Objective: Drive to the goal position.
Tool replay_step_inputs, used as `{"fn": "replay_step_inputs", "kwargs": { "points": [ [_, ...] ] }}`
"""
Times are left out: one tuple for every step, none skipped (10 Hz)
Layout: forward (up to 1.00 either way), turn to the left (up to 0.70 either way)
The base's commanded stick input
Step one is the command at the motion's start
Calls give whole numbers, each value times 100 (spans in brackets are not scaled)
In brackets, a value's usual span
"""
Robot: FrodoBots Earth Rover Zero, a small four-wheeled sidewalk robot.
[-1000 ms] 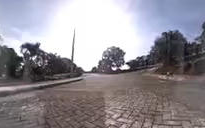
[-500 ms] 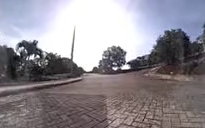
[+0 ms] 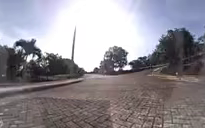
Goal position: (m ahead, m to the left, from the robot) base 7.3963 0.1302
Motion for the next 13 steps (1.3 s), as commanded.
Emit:
{"fn": "replay_step_inputs", "kwargs": {
  "points": [
    [100, 0],
    [100, 0],
    [100, 0],
    [100, 0],
    [100, 0],
    [100, 0],
    [100, 0],
    [100, 0],
    [100, 0],
    [100, 0],
    [100, 0],
    [100, 0],
    [100, 0]
  ]
}}
